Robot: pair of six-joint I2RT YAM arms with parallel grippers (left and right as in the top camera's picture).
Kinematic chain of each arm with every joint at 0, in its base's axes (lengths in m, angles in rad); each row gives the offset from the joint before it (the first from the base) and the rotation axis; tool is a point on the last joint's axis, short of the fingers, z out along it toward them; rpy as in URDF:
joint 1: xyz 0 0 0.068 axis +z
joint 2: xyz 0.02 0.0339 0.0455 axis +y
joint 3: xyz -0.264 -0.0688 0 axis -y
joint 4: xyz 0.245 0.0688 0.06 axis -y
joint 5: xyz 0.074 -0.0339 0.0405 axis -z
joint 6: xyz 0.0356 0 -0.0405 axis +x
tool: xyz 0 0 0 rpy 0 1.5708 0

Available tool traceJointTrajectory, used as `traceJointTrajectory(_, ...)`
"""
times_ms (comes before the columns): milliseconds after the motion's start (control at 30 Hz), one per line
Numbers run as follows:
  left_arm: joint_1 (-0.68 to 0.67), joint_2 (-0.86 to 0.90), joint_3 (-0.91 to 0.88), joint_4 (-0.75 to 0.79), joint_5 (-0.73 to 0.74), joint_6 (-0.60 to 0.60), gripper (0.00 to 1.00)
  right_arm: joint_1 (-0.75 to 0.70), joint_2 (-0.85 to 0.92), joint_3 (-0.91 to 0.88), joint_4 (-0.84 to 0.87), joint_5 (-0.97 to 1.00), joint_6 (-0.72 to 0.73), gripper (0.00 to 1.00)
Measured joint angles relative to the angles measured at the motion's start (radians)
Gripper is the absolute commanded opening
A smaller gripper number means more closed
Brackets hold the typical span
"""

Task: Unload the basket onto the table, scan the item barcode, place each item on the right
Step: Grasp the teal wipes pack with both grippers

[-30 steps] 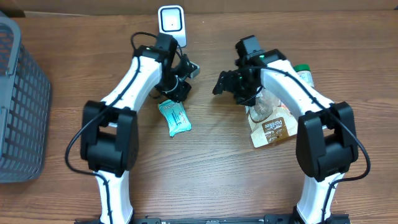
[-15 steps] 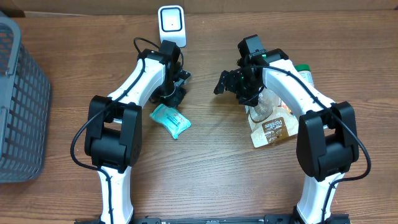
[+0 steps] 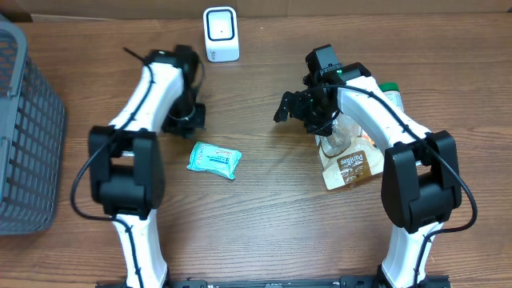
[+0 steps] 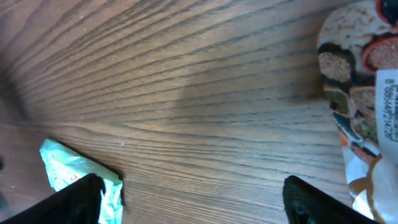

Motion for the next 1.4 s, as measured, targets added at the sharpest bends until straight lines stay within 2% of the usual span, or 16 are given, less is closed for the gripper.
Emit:
traceJointTrajectory(233,0.056,-0.119,-0.005,-0.056,0.124,0.066,0.05,0.007,0.000,0.000,0.001,-0.084,-0.053,0.80)
traceJointTrajectory(433,0.056,-0.131,-0.188,0.085,0.247,0.173,0.04,0.046,0.000,0.000,-0.035,-0.125,-0.069,0.76)
traceJointTrajectory(667,0.064,-0.130,-0.327,0.230,0.277,0.221,0.04,0.146,0.003,0.000,-0.042,-0.142,-0.069,0.73)
traceJointTrajectory(1033,0.079,-0.130,-0.386,0.306,0.280,0.217,0.04,0.270,0.039,-0.011,0.054,-0.149,0.052,0.57)
traceJointTrajectory(1400,0.083,-0.164,-0.461,0.399,0.291,0.197,0.04,0.328,0.039,-0.204,0.302,-0.157,0.225,0.43)
